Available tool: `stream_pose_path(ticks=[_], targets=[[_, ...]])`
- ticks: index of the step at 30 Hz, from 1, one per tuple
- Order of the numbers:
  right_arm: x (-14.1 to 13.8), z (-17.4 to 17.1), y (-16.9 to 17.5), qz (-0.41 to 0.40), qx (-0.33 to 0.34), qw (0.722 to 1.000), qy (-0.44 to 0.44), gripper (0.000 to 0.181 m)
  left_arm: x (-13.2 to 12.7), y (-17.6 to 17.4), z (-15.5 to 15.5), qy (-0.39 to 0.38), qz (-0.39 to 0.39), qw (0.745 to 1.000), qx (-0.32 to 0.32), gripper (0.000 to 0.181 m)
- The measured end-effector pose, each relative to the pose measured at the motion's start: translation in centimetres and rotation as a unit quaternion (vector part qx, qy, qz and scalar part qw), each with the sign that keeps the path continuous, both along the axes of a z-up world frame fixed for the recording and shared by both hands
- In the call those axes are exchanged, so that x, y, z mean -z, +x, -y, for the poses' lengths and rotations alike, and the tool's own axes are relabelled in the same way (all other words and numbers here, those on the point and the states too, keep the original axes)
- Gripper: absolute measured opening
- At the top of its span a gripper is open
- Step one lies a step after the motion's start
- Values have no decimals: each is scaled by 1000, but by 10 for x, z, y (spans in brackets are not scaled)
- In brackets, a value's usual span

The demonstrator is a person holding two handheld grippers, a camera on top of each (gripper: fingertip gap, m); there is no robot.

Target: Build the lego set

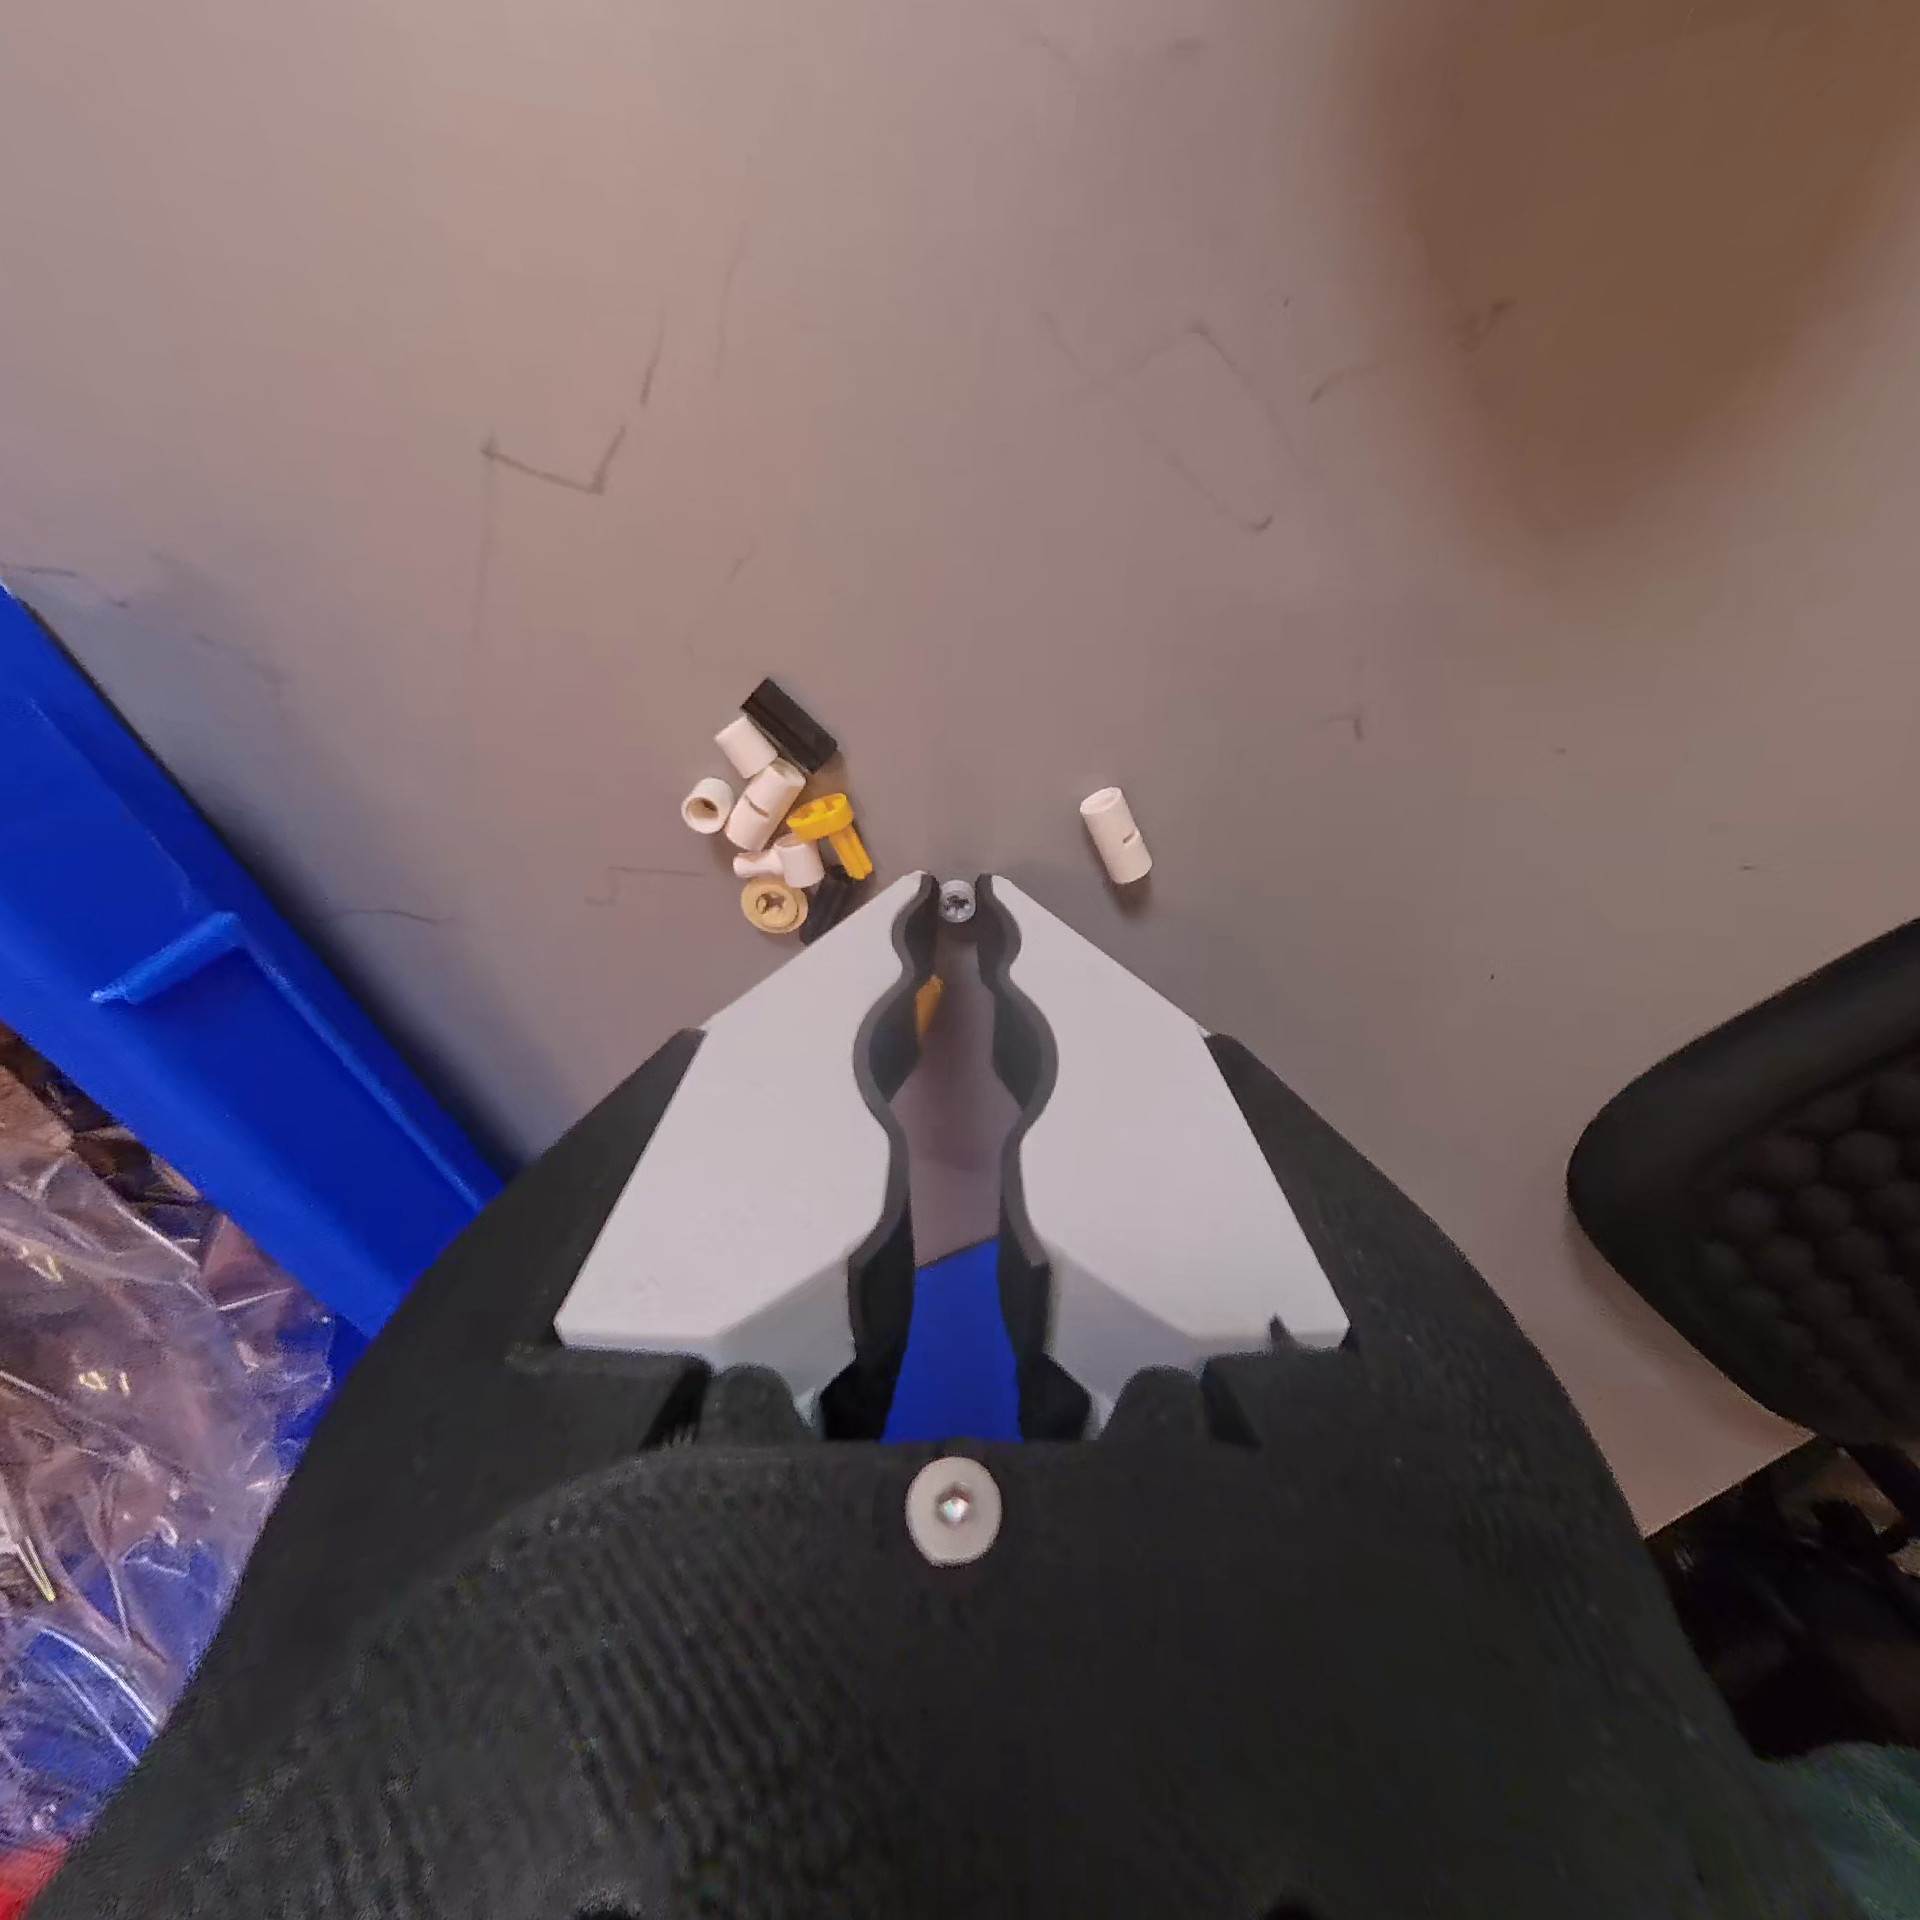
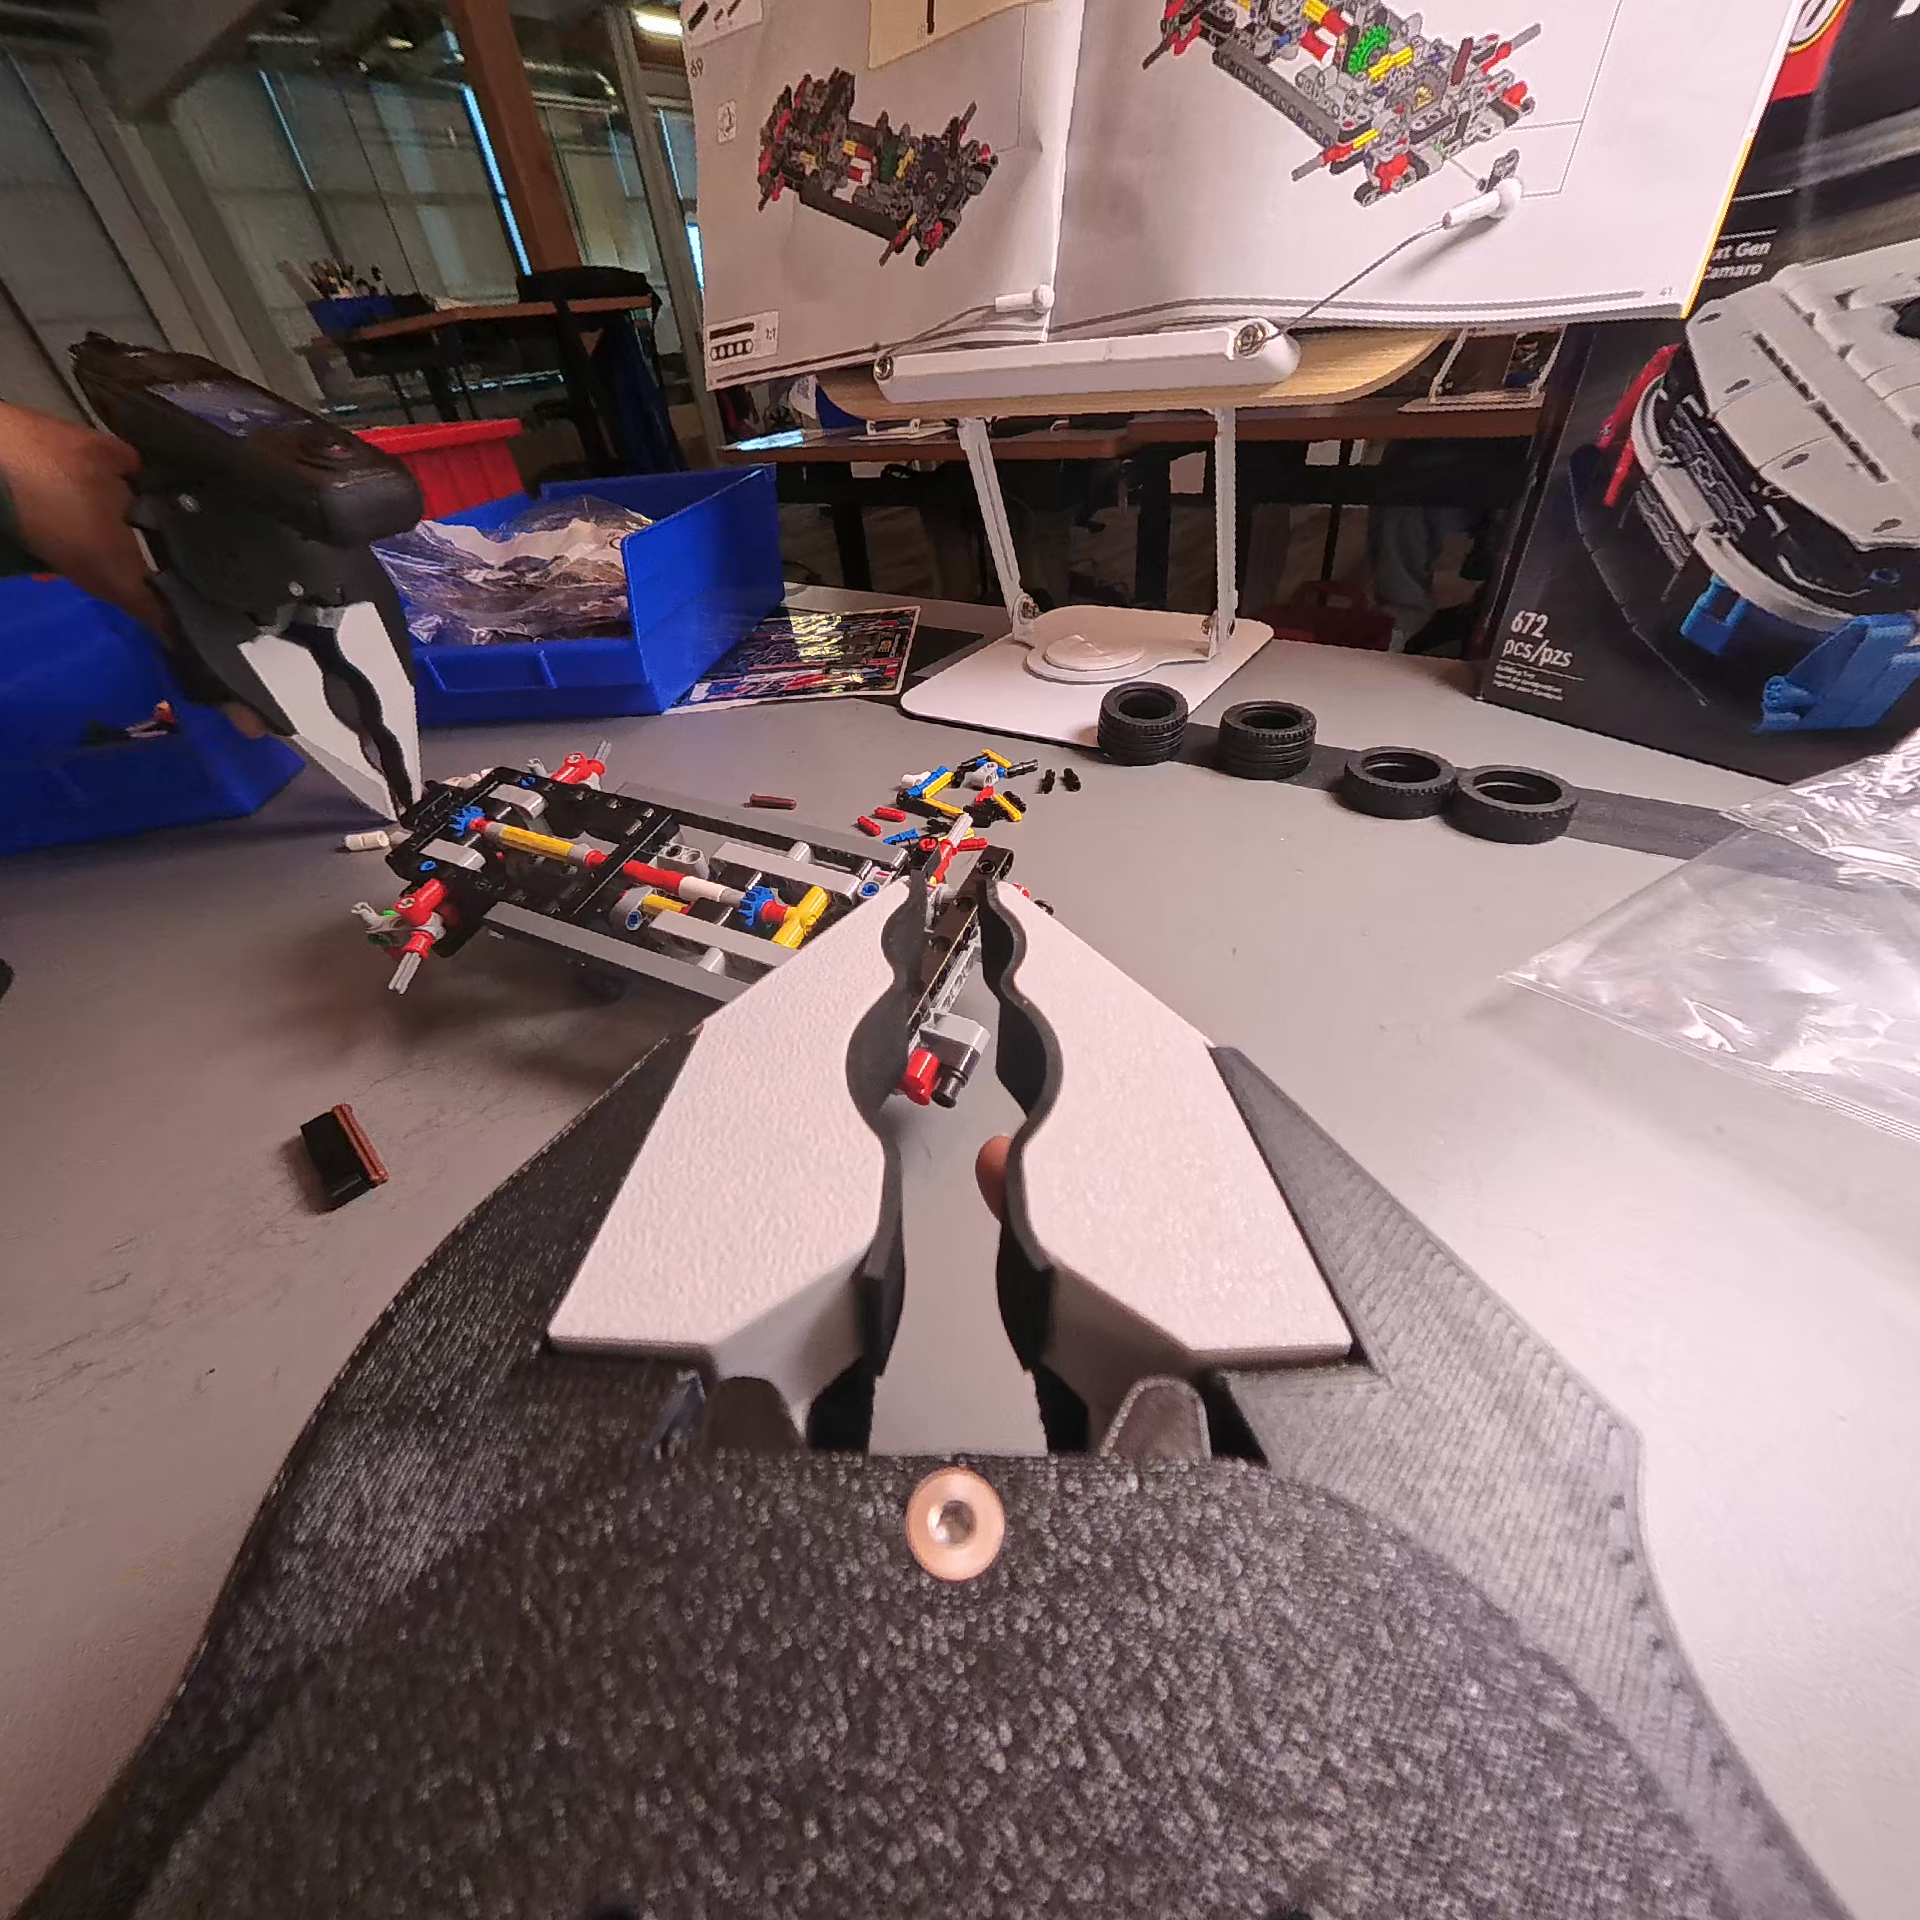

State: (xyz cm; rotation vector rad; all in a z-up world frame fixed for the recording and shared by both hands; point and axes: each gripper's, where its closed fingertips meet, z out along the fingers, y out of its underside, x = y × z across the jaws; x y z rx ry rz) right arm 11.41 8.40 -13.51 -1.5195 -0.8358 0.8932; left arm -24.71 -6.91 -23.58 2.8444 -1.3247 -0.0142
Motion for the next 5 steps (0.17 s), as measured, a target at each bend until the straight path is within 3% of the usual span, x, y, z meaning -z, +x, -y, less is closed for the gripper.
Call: stream_pose_path(ticks=[5], targets=[[-4, 2, 0, -5, -2, 1000, 5, 6, -29, 27, -2, 39, 53, 998, 0, 5]])
